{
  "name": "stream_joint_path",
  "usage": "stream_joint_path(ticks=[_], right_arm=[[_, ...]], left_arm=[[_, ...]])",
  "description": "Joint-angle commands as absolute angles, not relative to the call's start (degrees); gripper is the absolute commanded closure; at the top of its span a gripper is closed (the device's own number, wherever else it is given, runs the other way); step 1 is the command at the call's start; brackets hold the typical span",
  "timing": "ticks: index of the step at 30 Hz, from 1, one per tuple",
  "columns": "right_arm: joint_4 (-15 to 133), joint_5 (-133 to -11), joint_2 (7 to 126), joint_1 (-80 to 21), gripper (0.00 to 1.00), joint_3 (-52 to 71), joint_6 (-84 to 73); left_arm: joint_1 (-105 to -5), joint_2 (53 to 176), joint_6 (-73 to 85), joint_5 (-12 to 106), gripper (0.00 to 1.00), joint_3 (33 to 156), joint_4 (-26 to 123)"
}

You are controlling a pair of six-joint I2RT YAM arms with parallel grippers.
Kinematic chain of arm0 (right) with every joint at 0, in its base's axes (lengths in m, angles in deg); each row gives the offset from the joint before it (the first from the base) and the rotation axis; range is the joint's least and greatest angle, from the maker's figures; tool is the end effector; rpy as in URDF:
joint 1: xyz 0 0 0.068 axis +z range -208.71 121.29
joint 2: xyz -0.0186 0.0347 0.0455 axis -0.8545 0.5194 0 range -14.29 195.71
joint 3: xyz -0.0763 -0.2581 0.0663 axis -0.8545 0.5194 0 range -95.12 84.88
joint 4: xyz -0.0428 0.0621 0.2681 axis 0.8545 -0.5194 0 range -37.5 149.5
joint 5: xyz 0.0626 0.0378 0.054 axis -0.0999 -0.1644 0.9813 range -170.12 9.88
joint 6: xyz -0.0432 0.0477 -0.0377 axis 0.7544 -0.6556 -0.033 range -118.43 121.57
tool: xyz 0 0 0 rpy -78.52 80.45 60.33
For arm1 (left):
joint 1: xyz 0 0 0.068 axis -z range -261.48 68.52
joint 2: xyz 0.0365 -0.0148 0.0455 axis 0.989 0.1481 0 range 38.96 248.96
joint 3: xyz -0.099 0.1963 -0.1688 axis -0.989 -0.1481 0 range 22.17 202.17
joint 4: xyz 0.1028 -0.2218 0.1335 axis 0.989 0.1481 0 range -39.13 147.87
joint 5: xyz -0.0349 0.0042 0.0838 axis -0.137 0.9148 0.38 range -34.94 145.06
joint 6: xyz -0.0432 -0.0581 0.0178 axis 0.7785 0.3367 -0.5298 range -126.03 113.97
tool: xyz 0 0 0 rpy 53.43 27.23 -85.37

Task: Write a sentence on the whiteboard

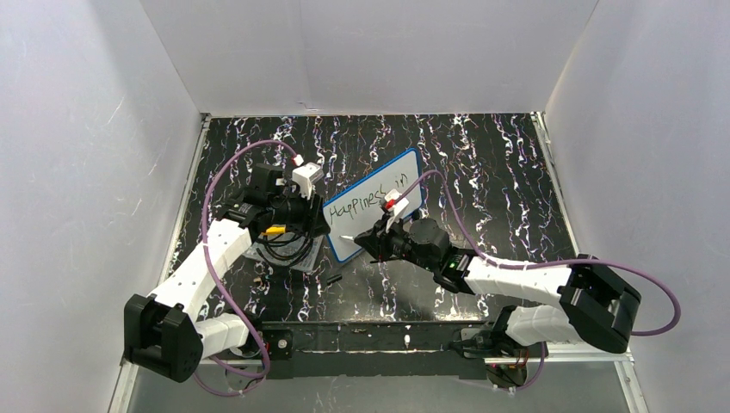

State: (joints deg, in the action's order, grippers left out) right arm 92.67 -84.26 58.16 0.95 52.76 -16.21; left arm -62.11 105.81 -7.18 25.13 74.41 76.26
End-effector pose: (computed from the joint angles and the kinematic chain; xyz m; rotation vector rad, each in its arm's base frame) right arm 0.1624 0.2686 0.2280 -0.5853 1.6892 0.9356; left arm 0.2562 -0.1232 0.2697 0.6769 2.1645 -0.7603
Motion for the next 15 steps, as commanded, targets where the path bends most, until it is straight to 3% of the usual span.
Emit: stream_joint_path(ticks=[1,15], right_arm=[[97.46,-85.11,58.94,1.23,0.99,49.65,-14.72],[97.74,-87.56,61.72,1.23,0.99,49.88,-13.55]], left_arm=[[-61.48,105.41,-8.05,23.9,0.59,75.92,75.04],[-60.74,106.03,-8.21,23.93,0.82,75.69,74.86]])
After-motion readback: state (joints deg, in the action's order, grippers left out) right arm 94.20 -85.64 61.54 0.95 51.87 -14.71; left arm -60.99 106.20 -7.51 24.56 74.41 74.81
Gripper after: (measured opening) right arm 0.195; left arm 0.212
